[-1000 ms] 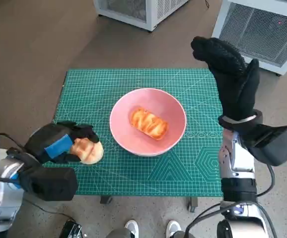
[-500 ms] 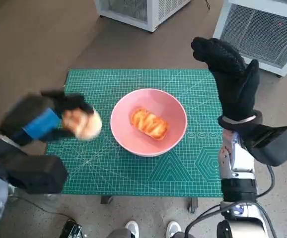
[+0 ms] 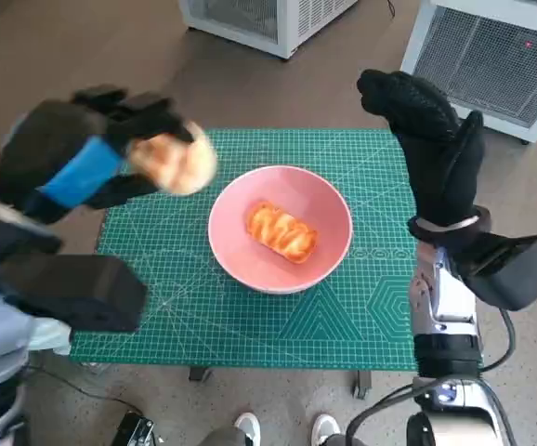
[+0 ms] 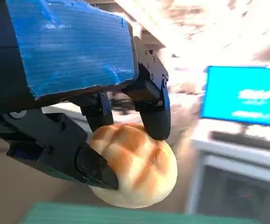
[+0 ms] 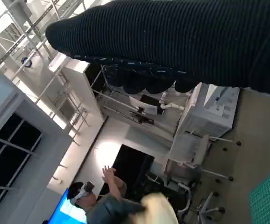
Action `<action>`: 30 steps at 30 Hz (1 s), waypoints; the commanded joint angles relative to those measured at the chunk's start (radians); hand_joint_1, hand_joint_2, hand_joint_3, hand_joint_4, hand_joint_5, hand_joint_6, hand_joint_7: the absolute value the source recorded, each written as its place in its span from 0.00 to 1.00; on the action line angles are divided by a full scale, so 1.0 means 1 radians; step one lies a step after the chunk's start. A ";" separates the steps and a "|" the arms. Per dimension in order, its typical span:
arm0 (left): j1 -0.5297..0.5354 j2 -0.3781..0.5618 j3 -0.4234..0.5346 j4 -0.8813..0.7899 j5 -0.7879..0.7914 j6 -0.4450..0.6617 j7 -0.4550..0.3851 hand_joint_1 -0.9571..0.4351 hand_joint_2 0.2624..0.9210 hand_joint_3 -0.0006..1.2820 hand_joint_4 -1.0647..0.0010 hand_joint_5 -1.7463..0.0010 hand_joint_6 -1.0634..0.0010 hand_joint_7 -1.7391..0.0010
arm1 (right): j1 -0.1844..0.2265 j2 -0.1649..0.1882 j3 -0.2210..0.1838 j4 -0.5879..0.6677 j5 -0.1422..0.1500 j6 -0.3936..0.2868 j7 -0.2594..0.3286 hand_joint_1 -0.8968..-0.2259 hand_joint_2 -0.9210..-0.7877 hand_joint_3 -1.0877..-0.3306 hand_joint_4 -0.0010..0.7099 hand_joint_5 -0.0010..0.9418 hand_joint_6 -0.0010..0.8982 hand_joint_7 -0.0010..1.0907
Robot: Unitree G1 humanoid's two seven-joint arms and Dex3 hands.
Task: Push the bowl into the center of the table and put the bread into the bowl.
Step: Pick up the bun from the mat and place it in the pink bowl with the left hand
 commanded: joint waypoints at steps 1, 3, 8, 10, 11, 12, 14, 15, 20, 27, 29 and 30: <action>-0.073 -0.051 -0.062 0.062 -0.009 -0.011 -0.011 0.69 0.93 0.01 0.16 0.41 0.27 0.48 | 0.021 -0.004 0.001 -0.002 -0.004 0.014 0.000 0.29 0.00 0.46 0.29 0.00 0.12 0.41; -0.098 -0.064 -0.084 0.090 -0.007 -0.015 -0.020 0.69 0.93 0.01 0.17 0.39 0.26 0.49 | 0.023 -0.007 0.000 -0.005 -0.003 0.014 0.000 0.29 0.00 0.46 0.29 0.00 0.12 0.41; -0.164 -0.092 -0.151 0.184 0.022 -0.020 -0.048 0.69 0.93 0.02 0.21 0.35 0.22 0.53 | 0.024 -0.016 -0.005 -0.006 -0.004 0.012 0.002 0.28 0.00 0.46 0.30 0.00 0.13 0.41; -0.180 -0.104 -0.174 0.220 0.032 -0.016 -0.054 0.69 0.93 0.02 0.23 0.34 0.23 0.52 | 0.025 -0.020 -0.007 -0.009 -0.006 0.013 0.000 0.28 0.00 0.47 0.30 0.00 0.13 0.41; -0.186 -0.110 -0.183 0.236 0.035 -0.015 -0.055 0.69 0.94 0.02 0.23 0.35 0.25 0.50 | 0.025 -0.022 -0.007 -0.010 -0.006 0.013 0.000 0.28 0.00 0.47 0.30 0.00 0.13 0.41; -0.192 -0.119 -0.193 0.259 0.035 -0.019 -0.055 0.69 0.94 0.02 0.23 0.35 0.26 0.49 | 0.027 -0.025 -0.008 -0.013 -0.008 0.013 -0.001 0.28 0.00 0.47 0.30 0.00 0.13 0.41; -0.201 -0.137 -0.205 0.310 0.019 -0.039 -0.053 0.69 0.95 0.02 0.23 0.37 0.29 0.45 | 0.029 -0.030 -0.009 -0.018 -0.011 0.014 -0.004 0.28 0.00 0.47 0.30 0.00 0.13 0.40; -0.203 -0.141 -0.208 0.324 0.015 -0.046 -0.052 0.69 0.95 0.02 0.23 0.38 0.31 0.43 | 0.030 -0.032 -0.010 -0.019 -0.012 0.015 -0.005 0.28 0.00 0.48 0.30 0.00 0.13 0.40; -0.224 -0.183 -0.239 0.461 0.009 -0.115 -0.019 0.69 0.96 0.02 0.23 0.40 0.33 0.39 | 0.034 -0.039 -0.011 -0.026 -0.016 0.019 -0.014 0.28 0.00 0.48 0.30 0.00 0.14 0.40; -0.248 -0.234 -0.251 0.684 -0.023 -0.263 0.031 0.69 0.97 0.02 0.24 0.41 0.35 0.36 | 0.039 -0.044 -0.011 -0.037 -0.017 0.027 -0.023 0.28 0.00 0.48 0.31 0.00 0.15 0.40; -0.254 -0.247 -0.249 0.734 -0.042 -0.276 0.014 0.69 0.99 0.05 0.29 0.36 0.44 0.33 | 0.039 -0.045 -0.012 -0.037 -0.015 0.030 -0.023 0.28 0.00 0.48 0.31 0.00 0.15 0.39; -0.257 -0.251 -0.248 0.753 -0.049 -0.277 0.003 0.74 0.99 0.08 0.34 0.33 0.50 0.40 | 0.038 -0.046 -0.013 -0.037 -0.015 0.030 -0.023 0.27 0.00 0.48 0.31 0.00 0.15 0.39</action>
